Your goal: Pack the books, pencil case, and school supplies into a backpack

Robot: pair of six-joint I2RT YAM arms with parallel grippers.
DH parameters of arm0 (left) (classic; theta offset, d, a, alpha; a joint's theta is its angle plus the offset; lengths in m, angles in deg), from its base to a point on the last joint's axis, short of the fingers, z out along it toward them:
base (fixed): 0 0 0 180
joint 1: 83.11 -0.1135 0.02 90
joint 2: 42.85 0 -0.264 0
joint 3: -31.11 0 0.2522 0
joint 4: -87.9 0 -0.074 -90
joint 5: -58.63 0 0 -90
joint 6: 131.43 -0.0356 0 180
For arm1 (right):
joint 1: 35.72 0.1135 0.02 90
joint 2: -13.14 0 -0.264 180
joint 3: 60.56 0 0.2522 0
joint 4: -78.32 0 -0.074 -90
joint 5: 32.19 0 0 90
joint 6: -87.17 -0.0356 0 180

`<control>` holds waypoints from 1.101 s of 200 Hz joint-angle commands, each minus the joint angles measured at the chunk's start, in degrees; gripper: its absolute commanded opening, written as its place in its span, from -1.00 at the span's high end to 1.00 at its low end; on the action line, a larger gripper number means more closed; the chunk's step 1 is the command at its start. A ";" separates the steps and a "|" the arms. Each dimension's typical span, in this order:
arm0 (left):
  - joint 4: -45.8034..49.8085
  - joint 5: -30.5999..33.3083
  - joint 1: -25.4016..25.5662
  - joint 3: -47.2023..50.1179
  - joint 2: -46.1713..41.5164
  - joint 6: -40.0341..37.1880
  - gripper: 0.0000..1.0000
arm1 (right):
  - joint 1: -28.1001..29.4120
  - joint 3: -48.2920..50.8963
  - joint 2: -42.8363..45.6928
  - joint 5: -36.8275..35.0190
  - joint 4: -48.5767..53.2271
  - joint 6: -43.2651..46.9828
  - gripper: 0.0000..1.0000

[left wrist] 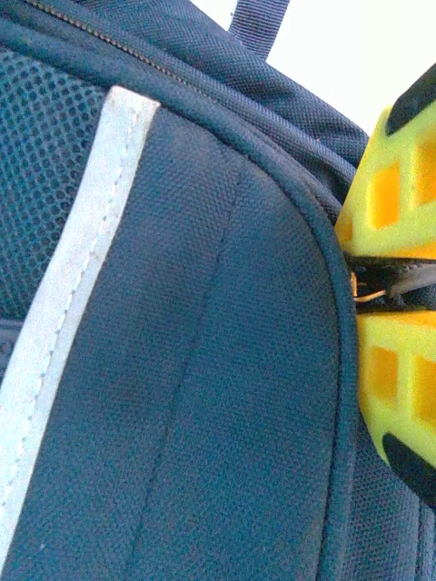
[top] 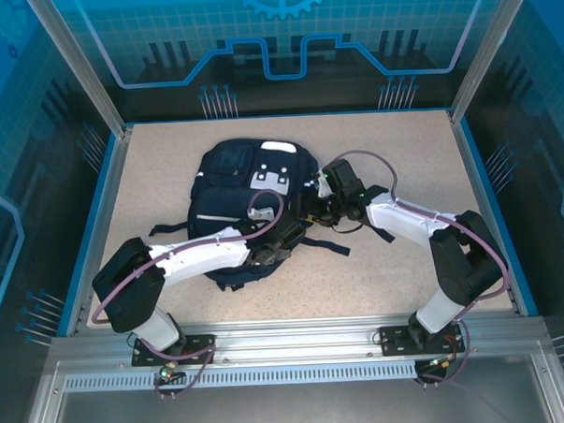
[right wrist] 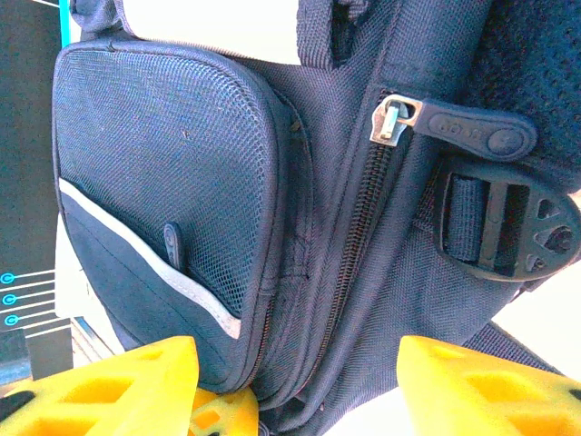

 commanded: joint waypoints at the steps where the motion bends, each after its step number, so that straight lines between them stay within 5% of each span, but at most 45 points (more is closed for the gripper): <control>1: 3.07 4.62 0.15 -2.23 0.72 0.22 0.81 | -0.44 -0.29 0.74 -0.37 1.28 0.31 -0.21; 18: 5.17 6.77 0.15 -2.43 0.16 0.27 1.00 | -0.44 -0.20 0.92 -0.57 1.44 0.48 -0.21; 146: -5.92 2.62 -0.42 5.50 -8.35 -5.28 1.00 | 2.81 -1.51 -7.71 11.56 -9.65 -6.09 -0.22; 192: -8.64 0.12 -0.73 6.42 -9.43 -6.97 1.00 | 3.59 -3.88 -10.74 12.41 -10.20 -6.15 0.16; 220: -8.37 -0.08 -0.73 5.57 -8.83 -7.81 1.00 | 4.01 -5.08 -12.15 12.68 -9.97 -6.10 0.20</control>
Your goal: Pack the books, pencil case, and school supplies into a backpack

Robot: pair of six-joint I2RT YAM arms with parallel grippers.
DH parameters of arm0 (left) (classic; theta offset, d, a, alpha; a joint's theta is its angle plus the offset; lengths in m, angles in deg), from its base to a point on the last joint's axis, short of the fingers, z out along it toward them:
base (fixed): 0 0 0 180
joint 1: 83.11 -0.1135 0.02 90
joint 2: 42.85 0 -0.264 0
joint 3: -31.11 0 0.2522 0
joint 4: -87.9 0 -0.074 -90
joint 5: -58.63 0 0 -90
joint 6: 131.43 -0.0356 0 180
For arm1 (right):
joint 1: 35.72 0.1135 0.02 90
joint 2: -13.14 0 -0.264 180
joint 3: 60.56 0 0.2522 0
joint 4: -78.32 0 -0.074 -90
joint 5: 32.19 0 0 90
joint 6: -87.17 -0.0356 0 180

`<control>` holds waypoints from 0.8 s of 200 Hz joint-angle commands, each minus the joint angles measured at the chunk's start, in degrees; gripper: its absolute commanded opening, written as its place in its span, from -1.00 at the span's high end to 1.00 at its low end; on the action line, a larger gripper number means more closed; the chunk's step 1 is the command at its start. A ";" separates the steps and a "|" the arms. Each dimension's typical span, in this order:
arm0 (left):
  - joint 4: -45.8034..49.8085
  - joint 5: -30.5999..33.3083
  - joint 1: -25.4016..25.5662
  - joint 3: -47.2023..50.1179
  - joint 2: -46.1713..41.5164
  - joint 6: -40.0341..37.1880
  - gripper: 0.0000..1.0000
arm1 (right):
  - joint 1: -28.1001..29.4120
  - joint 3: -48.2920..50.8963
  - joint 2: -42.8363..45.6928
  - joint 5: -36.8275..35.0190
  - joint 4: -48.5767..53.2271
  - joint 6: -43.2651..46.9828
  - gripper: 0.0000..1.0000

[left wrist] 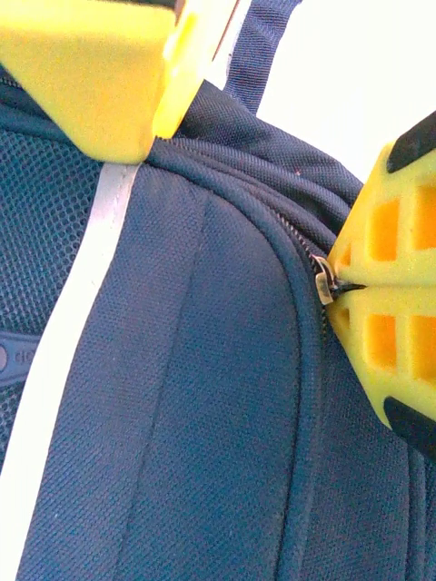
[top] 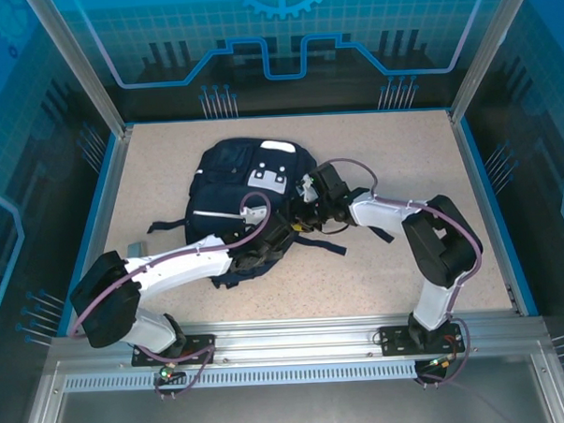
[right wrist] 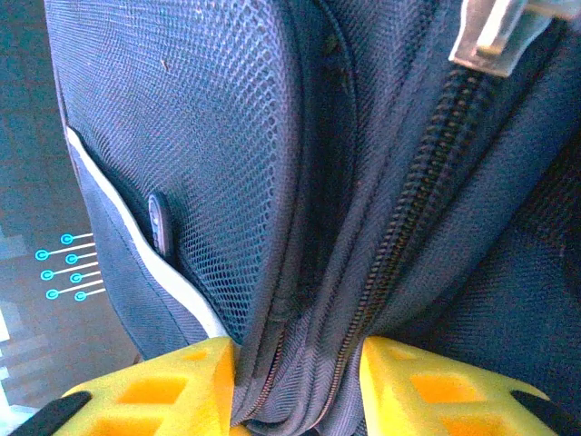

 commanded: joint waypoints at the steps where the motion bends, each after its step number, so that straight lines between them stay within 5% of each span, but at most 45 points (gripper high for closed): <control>1: -2.78 -1.04 -0.07 -0.71 -0.64 -1.91 1.00 | 1.71 -2.61 -2.13 2.42 -1.98 -0.09 0.20; 43: -2.65 -1.23 -0.07 -1.30 -0.86 -3.42 1.00 | 1.89 -3.71 -2.86 1.43 0.18 1.51 0.33; 95: 4.19 0.96 -4.69 1.05 -2.56 -2.58 1.00 | 0.26 -3.01 1.91 -14.19 10.23 6.49 0.61; 136: 5.76 0.08 -9.98 5.92 -7.53 -3.82 1.00 | -1.18 -4.13 3.53 -22.02 15.27 8.87 0.64; 160: 2.16 -3.98 -11.01 7.45 -9.85 -8.15 1.00 | -1.37 -4.24 4.20 -18.84 13.97 8.89 0.55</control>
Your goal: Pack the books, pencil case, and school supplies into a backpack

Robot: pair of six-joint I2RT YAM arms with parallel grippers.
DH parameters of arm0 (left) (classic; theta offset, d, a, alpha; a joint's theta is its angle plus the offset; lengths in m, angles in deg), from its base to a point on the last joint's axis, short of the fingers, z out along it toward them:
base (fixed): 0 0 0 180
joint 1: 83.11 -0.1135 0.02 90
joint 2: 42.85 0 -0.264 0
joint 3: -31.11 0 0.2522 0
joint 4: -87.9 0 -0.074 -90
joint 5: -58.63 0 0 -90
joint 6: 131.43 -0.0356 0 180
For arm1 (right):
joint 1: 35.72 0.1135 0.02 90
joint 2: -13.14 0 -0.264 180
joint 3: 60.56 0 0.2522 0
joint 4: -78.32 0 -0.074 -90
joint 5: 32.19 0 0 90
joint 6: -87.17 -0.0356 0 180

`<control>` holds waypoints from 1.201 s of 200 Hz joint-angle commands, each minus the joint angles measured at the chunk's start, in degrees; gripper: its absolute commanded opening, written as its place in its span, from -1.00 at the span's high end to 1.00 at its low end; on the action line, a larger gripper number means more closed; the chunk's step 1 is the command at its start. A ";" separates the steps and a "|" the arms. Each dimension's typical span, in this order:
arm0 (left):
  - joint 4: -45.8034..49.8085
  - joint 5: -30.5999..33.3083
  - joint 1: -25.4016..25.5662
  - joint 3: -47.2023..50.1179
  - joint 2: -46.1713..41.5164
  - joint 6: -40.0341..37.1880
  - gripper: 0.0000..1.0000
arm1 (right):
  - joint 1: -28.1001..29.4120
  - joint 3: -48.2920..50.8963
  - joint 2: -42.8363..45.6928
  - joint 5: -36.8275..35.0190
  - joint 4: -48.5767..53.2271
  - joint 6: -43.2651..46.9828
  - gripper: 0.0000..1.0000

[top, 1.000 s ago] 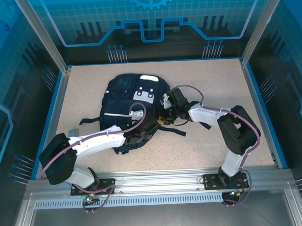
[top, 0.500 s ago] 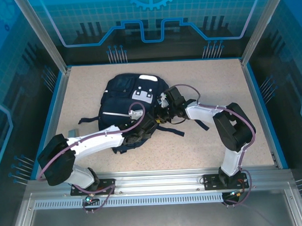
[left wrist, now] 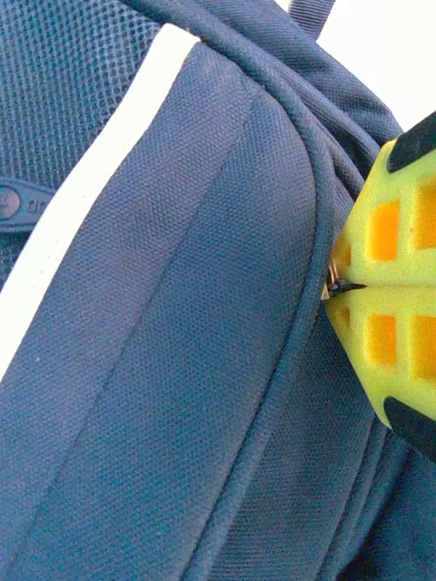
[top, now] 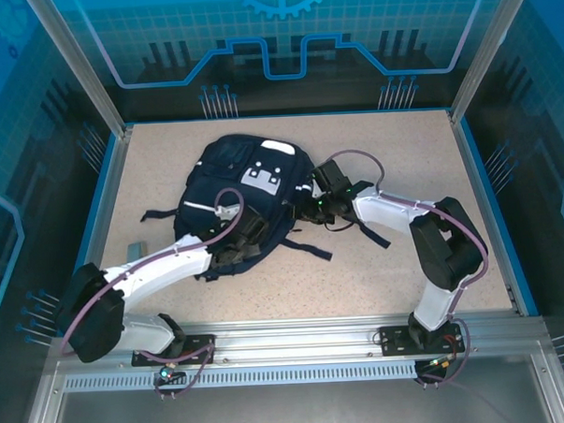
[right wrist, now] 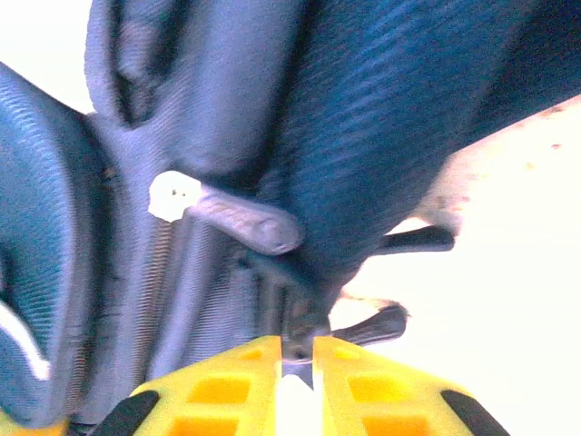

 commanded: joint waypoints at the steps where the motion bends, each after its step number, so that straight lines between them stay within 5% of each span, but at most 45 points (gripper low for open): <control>1: -1.09 -2.52 -1.13 1.51 -2.69 -4.97 1.00 | -0.31 -1.51 2.06 -0.41 1.84 1.64 0.54; 49: -9.90 -14.17 -0.13 0.08 -1.61 -11.00 1.00 | 0.97 3.48 7.41 12.22 -8.10 -3.98 -0.09; 91: -14.30 -16.90 4.25 -5.07 3.98 -11.52 1.00 | 2.02 5.39 8.58 12.33 -7.43 -9.45 -0.15; 143: -16.36 -16.85 6.64 -8.98 8.34 -11.33 1.00 | 0.53 6.64 7.07 9.03 -5.21 -11.51 -0.04; 195: -14.70 -16.11 6.71 -9.63 8.57 -11.89 1.00 | 0.35 4.58 2.95 12.88 -7.24 -10.82 0.41; 240: -2.94 -5.58 6.46 -9.45 5.10 -15.85 1.00 | -3.28 6.03 7.02 5.05 -2.27 -7.23 0.66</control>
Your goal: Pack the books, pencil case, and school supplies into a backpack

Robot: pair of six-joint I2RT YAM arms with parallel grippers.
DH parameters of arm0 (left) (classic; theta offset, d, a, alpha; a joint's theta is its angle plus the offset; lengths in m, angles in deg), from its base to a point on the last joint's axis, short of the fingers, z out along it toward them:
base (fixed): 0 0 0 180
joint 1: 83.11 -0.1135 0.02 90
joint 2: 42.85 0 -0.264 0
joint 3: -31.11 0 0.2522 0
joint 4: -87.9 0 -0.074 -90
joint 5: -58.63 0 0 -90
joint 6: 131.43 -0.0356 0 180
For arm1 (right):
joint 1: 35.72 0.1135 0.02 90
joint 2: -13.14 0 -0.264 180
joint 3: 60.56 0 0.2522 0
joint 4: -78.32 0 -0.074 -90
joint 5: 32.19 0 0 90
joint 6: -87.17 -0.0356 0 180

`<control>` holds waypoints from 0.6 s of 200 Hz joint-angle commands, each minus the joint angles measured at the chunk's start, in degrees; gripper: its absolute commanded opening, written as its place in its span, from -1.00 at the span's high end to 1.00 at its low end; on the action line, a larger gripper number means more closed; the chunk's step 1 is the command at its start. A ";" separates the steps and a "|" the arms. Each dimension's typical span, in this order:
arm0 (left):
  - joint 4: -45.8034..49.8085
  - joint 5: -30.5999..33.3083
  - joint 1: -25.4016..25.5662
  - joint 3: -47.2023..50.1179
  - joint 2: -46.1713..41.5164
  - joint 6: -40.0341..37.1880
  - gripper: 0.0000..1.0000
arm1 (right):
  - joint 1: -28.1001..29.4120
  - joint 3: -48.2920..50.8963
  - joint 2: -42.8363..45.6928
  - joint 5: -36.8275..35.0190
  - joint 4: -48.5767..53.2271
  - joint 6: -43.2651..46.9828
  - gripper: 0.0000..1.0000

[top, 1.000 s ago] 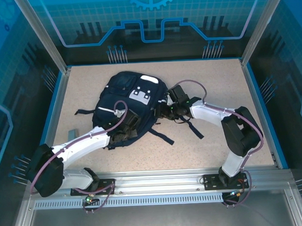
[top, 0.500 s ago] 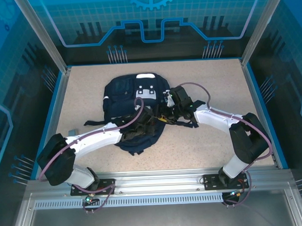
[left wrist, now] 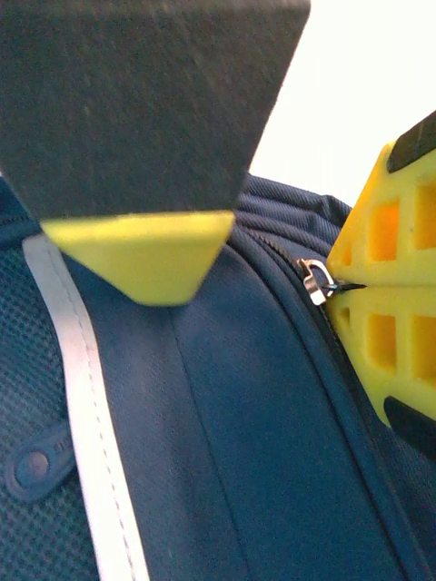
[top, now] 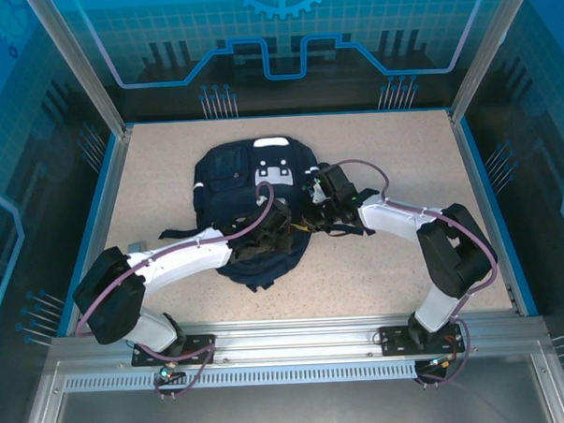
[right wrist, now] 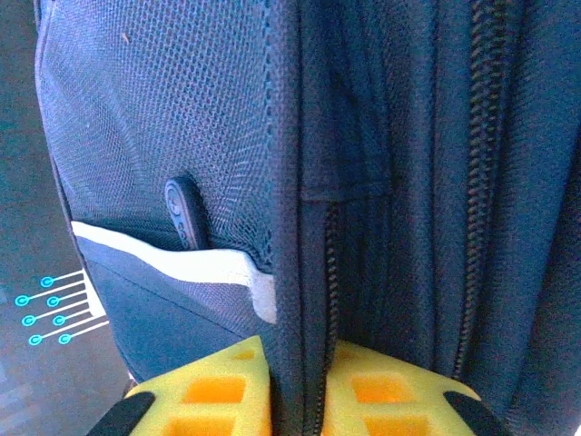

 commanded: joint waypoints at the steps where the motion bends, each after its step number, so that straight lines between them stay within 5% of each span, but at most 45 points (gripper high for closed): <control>1: 8.89 7.80 0.31 -1.74 -3.69 -3.87 1.00 | -3.35 0.36 3.23 -6.16 4.07 2.95 0.67; 28: 16.11 15.05 -1.71 -0.03 -5.65 -3.70 1.00 | -6.69 0.37 6.97 -9.55 7.49 6.36 0.68; 81: 11.97 13.98 -5.33 3.76 -8.18 -3.79 1.00 | -13.37 -0.41 7.69 -9.61 11.25 9.30 0.63; 120: 5.11 5.28 -5.04 2.40 -6.63 -5.87 1.00 | -11.62 2.07 10.32 -3.50 7.53 7.30 -0.11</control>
